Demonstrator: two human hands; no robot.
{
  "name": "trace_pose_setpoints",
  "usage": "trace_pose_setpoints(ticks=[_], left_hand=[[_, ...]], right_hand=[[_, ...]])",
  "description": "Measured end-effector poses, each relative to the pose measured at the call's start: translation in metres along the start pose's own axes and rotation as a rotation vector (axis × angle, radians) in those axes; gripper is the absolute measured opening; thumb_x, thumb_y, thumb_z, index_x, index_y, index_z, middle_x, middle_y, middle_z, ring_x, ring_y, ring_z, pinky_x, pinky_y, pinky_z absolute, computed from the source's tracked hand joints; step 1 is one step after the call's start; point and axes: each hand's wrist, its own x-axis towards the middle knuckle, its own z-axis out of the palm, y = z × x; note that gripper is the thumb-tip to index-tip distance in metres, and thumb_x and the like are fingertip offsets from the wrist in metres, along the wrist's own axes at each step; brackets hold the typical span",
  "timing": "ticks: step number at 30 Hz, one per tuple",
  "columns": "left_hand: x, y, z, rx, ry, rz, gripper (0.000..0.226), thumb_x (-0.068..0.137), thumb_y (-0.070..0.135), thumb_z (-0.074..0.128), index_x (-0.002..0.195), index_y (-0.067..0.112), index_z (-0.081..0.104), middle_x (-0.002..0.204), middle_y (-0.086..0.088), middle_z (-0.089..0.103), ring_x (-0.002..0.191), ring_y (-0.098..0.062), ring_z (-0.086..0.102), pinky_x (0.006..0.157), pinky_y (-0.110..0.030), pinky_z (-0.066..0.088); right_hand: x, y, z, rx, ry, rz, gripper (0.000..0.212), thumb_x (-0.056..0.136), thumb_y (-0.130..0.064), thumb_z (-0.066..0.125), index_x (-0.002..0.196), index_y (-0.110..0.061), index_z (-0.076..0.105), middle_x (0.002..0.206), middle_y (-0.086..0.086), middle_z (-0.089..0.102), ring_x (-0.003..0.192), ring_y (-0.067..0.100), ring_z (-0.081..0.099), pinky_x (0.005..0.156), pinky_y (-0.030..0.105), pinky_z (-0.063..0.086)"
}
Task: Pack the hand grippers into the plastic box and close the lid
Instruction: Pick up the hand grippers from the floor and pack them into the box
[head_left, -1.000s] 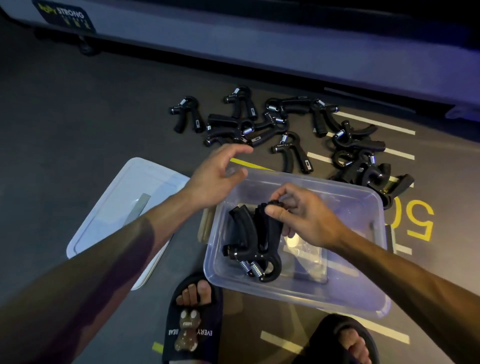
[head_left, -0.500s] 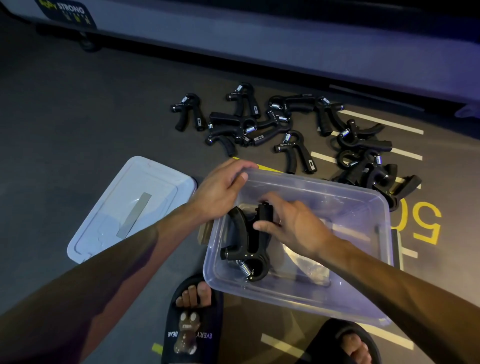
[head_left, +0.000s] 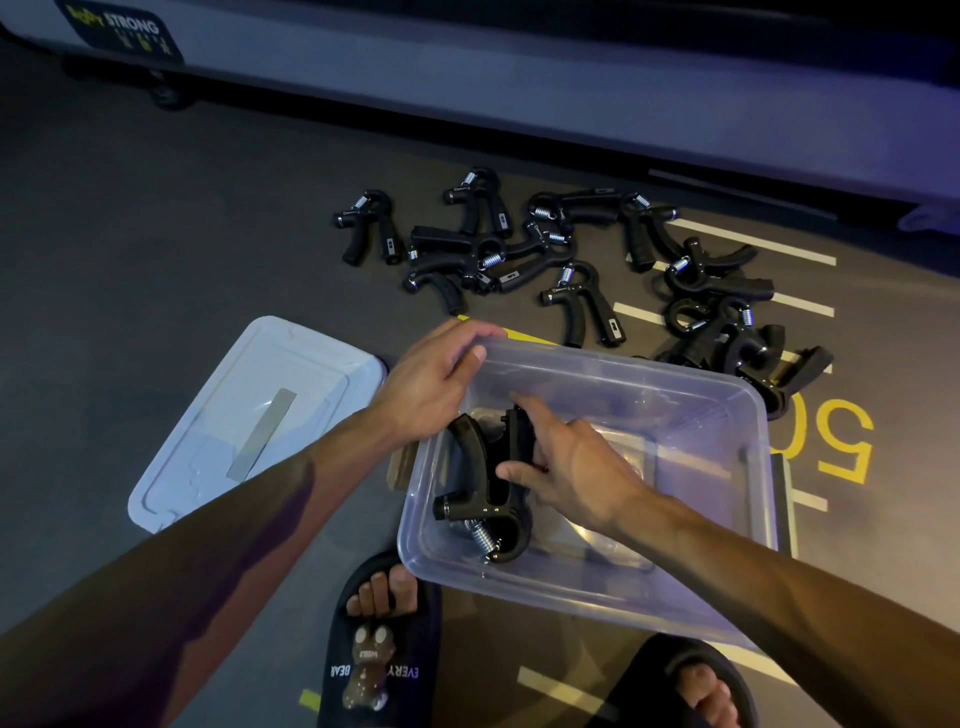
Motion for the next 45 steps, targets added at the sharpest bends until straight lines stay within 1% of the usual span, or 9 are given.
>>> trace_pose_setpoints(ticks=[7,10,14,19,24,30,37,41,45], left_hand=[[-0.001,0.001,0.000,0.004,0.005,0.011,0.029,0.106,0.024,0.044,0.131,0.029,0.058,0.118,0.009,0.060,0.114,-0.008,0.056,0.100,-0.037,0.045],[0.000,0.001,-0.001,0.002,0.004,0.012,0.029,0.106,0.025,0.045,0.131,0.029,0.058,0.118,0.009,0.059,0.114,-0.008,0.056,0.100,-0.036,0.045],[0.000,0.001,0.000,-0.009,0.000,0.010,0.028,0.106,0.026,0.046,0.132,0.028,0.059,0.120,0.012,0.059,0.115,-0.006,0.055,0.101,-0.031,0.044],[0.005,0.001,-0.004,-0.075,-0.039,-0.025,0.027,0.107,0.035,0.043,0.124,0.032,0.064,0.118,0.018,0.065,0.116,0.001,0.058,0.100,-0.023,0.044],[0.029,-0.023,-0.013,-0.232,-0.032,-0.290,0.041,0.101,0.060,0.036,0.095,0.046,0.074,0.102,0.016,0.075,0.104,-0.012,0.069,0.096,-0.034,0.051],[0.084,-0.079,-0.014,0.257,-0.071,-0.306,0.016,0.096,0.021,0.062,0.107,0.019,0.073,0.115,-0.006,0.067,0.109,-0.026,0.064,0.101,-0.037,0.048],[0.142,-0.090,-0.017,0.558,0.013,-0.349,0.042,0.089,0.014,0.057,0.130,0.026,0.059,0.151,-0.002,0.041,0.141,-0.032,0.027,0.112,-0.045,0.031],[0.154,-0.096,-0.021,0.606,-0.119,-0.450,0.044,0.094,0.019,0.053,0.132,0.041,0.058,0.157,0.000,0.035,0.144,-0.035,0.023,0.115,-0.048,0.025],[0.151,-0.097,-0.022,0.698,-0.053,-0.340,0.041,0.095,0.020,0.057,0.131,0.038,0.063,0.149,-0.004,0.046,0.137,-0.034,0.033,0.110,-0.045,0.028]], right_hand=[[-0.001,-0.003,-0.006,-0.189,-0.015,0.032,0.095,0.091,-0.067,0.047,0.158,-0.025,-0.004,0.104,0.010,0.070,0.104,0.033,0.064,0.083,0.040,0.051],[-0.001,-0.005,-0.013,-0.238,0.040,0.024,0.092,0.092,-0.072,0.038,0.158,-0.023,-0.004,0.108,0.009,0.072,0.108,0.033,0.064,0.083,0.040,0.050],[0.000,-0.008,-0.027,-0.270,0.160,-0.017,0.077,0.093,-0.071,0.035,0.153,-0.027,0.016,0.098,0.004,0.073,0.099,0.034,0.067,0.079,0.041,0.053],[0.012,-0.009,-0.052,-0.227,0.343,-0.136,0.042,0.098,-0.055,0.041,0.131,-0.030,0.047,0.073,-0.003,0.069,0.077,0.030,0.068,0.066,0.034,0.049],[0.034,0.000,-0.072,-0.160,0.500,-0.192,0.025,0.097,-0.038,0.049,0.113,-0.023,0.062,0.091,-0.005,0.069,0.090,0.021,0.057,0.074,0.037,0.050],[0.064,0.020,-0.074,-0.070,0.436,-0.155,0.016,0.096,-0.032,0.054,0.100,-0.021,0.065,0.093,-0.006,0.064,0.090,0.016,0.051,0.079,0.029,0.041],[0.081,0.022,-0.079,0.074,0.412,-0.154,0.013,0.095,-0.027,0.058,0.091,-0.018,0.067,0.086,-0.006,0.064,0.083,0.013,0.056,0.076,0.024,0.039],[0.081,0.024,-0.081,0.127,0.402,-0.151,0.011,0.095,-0.025,0.060,0.092,-0.018,0.068,0.087,-0.008,0.064,0.082,0.011,0.057,0.075,0.024,0.043],[0.081,0.024,-0.081,0.137,0.409,-0.140,0.010,0.095,-0.025,0.060,0.093,-0.019,0.068,0.087,-0.008,0.063,0.082,0.011,0.057,0.075,0.024,0.043]])
